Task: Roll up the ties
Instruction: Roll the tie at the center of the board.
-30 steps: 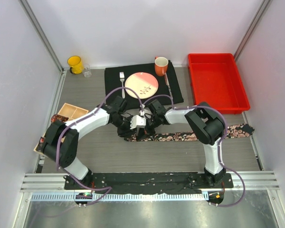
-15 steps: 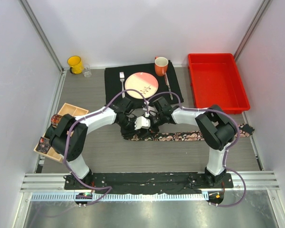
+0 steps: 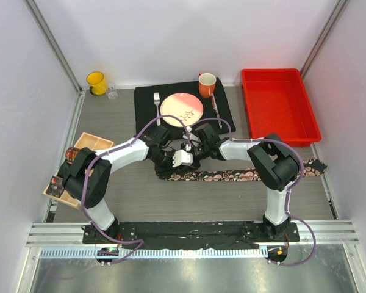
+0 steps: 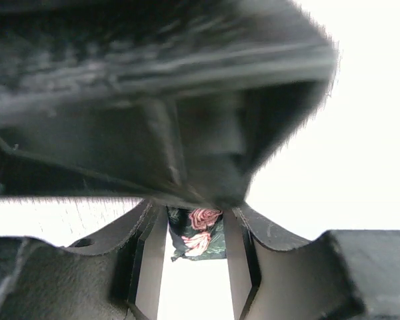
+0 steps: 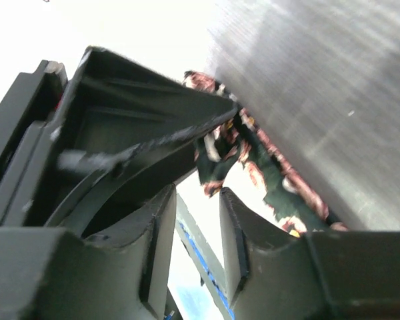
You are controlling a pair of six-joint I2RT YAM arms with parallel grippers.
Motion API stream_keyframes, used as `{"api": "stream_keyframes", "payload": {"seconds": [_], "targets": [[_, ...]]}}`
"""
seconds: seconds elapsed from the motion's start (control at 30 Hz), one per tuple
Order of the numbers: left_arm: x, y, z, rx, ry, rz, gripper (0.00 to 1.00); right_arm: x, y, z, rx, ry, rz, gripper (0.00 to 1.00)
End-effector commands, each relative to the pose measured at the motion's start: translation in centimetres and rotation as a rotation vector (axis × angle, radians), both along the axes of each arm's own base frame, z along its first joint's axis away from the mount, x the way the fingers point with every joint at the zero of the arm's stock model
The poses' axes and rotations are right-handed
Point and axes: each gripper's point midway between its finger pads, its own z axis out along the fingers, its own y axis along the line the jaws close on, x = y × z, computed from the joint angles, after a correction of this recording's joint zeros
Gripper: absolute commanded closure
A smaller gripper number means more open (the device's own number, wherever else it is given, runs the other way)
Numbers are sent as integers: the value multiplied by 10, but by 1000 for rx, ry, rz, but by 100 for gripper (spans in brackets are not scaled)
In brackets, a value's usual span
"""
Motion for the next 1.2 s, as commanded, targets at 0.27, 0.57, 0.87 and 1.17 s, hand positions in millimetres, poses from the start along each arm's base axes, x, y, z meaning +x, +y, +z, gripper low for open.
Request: {"api": "stream_keyframes", "payload": {"seconds": [0.27,0.57,0.87,1.17], "targets": [[2,-5,10,-44,-29,5,55,17,8,-6,58,10,-92,81],[3,-3,10,-45,-49,20,33,13,1,-16,10,-21,-56,99],[4,-9,5,-36,-67,4,21,11,1,-15,22,-22,-51,99],[-2,0,-15,59,-30,0,54,2,-6,-19,17,-17,-29,99]]}}
